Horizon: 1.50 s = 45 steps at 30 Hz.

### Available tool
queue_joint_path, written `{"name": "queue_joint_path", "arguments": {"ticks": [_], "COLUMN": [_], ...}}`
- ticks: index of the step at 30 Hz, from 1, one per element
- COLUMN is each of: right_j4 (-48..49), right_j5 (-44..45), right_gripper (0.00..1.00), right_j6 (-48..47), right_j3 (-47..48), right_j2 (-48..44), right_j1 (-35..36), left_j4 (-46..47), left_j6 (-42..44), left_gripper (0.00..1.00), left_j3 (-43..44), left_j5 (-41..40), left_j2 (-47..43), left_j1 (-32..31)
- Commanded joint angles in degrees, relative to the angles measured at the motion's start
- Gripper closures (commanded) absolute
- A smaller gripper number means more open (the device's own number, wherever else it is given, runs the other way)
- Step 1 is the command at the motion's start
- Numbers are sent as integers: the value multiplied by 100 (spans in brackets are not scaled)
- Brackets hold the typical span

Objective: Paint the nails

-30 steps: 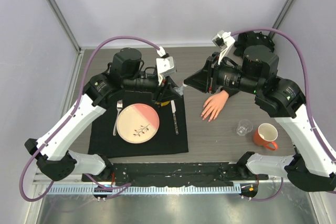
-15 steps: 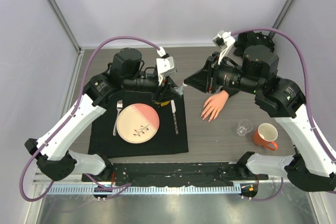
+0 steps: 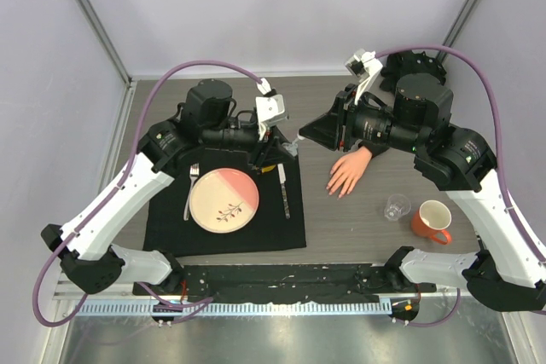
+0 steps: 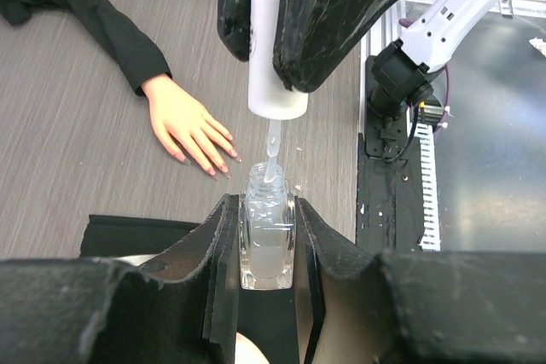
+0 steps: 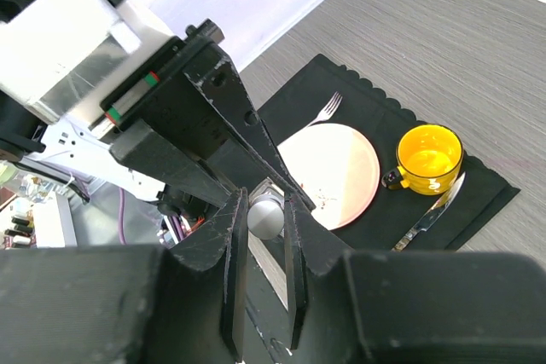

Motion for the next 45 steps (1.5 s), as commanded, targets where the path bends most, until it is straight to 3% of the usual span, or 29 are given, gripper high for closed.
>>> {"name": "queue_joint_path", "arguments": {"ticks": [1, 10, 15, 23, 27, 33, 45], "right_j4": [222, 20, -402, -394, -280, 643, 1241], "right_j5": [86, 463, 1419, 2581, 3004, 2961, 2557], "right_gripper": [99, 99, 99, 99, 99, 99, 99], "right_j6": [6, -38, -65, 137, 33, -740, -2401], "right_j3": [166, 166, -115, -1951, -3284, -4683, -5327], "right_j2": [-102, -199, -392, -1331, -1622, -2272, -1458], "right_j1": [21, 21, 12, 12, -5, -32, -321], "left_j4": [127, 153, 539, 707, 848, 1295, 1595], "left_j6": [32, 41, 15, -2, -213, -591, -662], "left_gripper": [100, 100, 100, 100, 100, 100, 100], "left_j3": [-40, -101, -400, -401, -251, -233, -243], "left_j5": [-39, -302, -1572, -3044, -3019, -2527, -2377], "left_j2": [-45, -133, -492, -634, -572, -581, -362], "left_j1": [-23, -23, -23, -23, -23, -23, -23]}}
